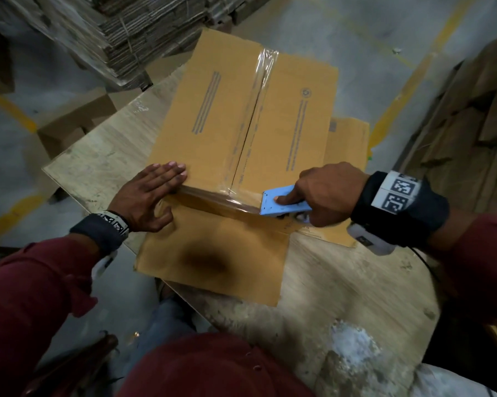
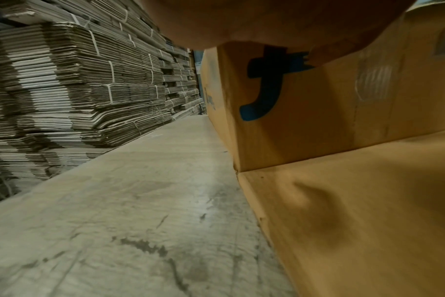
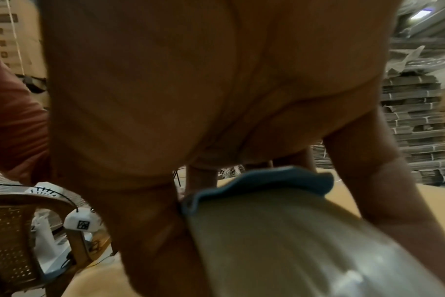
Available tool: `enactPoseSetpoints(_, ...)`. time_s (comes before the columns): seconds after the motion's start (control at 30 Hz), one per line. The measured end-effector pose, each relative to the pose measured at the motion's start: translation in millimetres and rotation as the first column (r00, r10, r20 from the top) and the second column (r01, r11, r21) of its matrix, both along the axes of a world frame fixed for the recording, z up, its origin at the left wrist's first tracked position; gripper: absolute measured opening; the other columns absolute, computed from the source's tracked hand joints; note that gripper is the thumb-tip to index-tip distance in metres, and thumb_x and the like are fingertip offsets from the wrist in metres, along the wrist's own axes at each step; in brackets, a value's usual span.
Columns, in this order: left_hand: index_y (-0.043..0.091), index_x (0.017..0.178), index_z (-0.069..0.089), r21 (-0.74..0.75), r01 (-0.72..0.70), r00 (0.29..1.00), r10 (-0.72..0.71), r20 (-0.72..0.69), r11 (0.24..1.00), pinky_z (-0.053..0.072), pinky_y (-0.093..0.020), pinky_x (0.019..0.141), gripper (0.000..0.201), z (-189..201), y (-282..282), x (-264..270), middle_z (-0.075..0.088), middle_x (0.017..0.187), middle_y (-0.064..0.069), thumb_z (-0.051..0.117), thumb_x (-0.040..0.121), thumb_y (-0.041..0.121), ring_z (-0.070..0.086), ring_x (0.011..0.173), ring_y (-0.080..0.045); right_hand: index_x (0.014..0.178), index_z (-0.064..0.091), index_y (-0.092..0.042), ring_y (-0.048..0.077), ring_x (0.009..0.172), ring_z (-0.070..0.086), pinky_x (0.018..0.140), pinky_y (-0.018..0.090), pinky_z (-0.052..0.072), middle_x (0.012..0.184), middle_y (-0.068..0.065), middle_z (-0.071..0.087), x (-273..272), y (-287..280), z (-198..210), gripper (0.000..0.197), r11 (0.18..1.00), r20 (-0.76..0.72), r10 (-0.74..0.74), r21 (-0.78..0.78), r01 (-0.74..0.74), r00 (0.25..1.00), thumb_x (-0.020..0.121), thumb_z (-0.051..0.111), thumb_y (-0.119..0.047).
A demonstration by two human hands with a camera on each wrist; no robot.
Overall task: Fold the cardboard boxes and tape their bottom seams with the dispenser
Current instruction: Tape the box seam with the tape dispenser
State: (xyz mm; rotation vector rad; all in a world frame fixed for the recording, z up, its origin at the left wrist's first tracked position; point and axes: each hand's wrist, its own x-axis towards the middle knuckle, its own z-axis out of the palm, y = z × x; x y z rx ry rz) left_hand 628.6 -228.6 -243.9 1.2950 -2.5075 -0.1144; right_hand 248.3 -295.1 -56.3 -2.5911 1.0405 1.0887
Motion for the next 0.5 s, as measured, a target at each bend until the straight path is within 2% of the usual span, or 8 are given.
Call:
enactPoseSetpoints(0.13, 0.002, 0.155, 0.041, 0.018, 0.027, 1.000, -0.027, 0.012, 0.999, 0.029, -0.052, 0.123, 0.080, 3.8, -8.9, 6.9, 0.035, 0.165, -0.015, 0.057, 0.084, 0.036, 0.032, 0.154, -0.032, 0.151, 0.036, -0.053, 0.025, 0.081, 0.054, 0.064, 0.032, 0.041, 0.118, -0.001, 0.060, 10.7, 7.6, -5.9, 0.065, 1.000, -0.003, -0.003, 0.000, 0.003, 1.000, 0.091, 0.060, -0.048)
enactPoseSetpoints(0.33, 0.001, 0.155, 0.041, 0.042, 0.046, 0.999, -0.047, 0.018, 0.998, 0.030, -0.055, 0.122, 0.083, 4.9, -13.9, 7.4, 0.034, 0.165, -0.015, 0.059, 0.082, 0.038, 0.031, 0.154, -0.032, 0.149, 0.041, -0.052, 0.027, 0.090, 0.063, 0.061, 0.031, 0.042, 0.120, -0.002, 0.061, 13.9, -1.5, -5.9, 0.065, 0.999, -0.009, -0.012, 0.030, 0.012, 1.000, 0.087, 0.062, -0.048)
enactPoseSetpoints(0.4, 0.002, 0.154, 0.043, 0.043, -0.001, 0.999, -0.001, 0.034, 0.999, 0.028, -0.057, 0.122, 0.086, 13.8, -14.0, 2.0, 0.037, 0.163, -0.015, 0.060, 0.080, 0.043, 0.033, 0.153, -0.032, 0.147, 0.045, -0.051, 0.028, 0.093, 0.065, 0.063, 0.031, 0.043, 0.122, -0.003, 0.061, 15.9, -3.7, -7.0, 0.065, 0.999, 0.015, -0.027, 0.025, 0.027, 1.000, 0.085, 0.064, -0.047)
enactPoseSetpoints(0.5, 0.002, 0.152, 0.045, 0.034, -0.083, 0.992, 0.080, 0.099, 0.996, 0.023, -0.060, 0.123, 0.093, 37.6, -2.4, -47.1, 0.045, 0.158, -0.017, 0.058, 0.077, 0.056, 0.039, 0.149, -0.032, 0.145, 0.049, -0.049, 0.029, 0.092, 0.065, 0.063, 0.032, 0.044, 0.121, -0.002, 0.061, 13.6, -4.7, -8.7, 0.063, 1.000, 0.046, -0.031, 0.008, 0.031, 0.998, 0.084, 0.064, -0.045)
